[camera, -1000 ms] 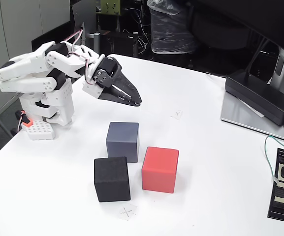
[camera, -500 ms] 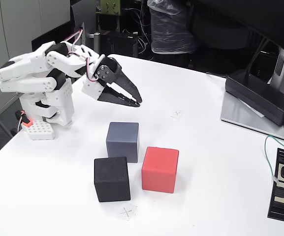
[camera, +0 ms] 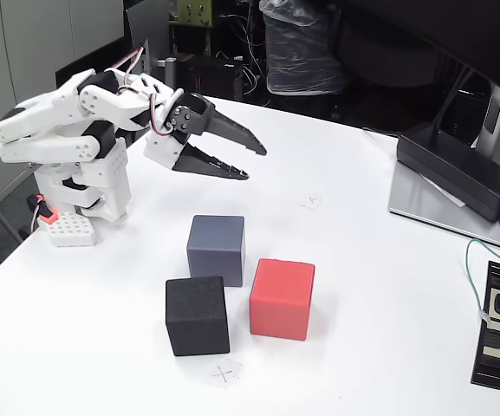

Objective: Stack the three blocks in an ordered color.

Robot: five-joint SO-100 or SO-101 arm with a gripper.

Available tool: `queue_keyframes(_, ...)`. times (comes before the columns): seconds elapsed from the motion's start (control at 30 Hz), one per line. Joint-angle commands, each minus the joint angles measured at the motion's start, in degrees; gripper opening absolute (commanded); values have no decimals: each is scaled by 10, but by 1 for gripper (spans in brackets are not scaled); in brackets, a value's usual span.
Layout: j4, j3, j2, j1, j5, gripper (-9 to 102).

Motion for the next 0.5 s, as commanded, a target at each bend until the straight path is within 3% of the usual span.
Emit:
queue_keyframes(0.0, -4, -39, 0, 19, -9, 24)
queue_keyframes(0.3, 6, -132, -1, 79, 0, 25)
queue_keyframes(0.47, 85, -210, -2, 76, 0, 25)
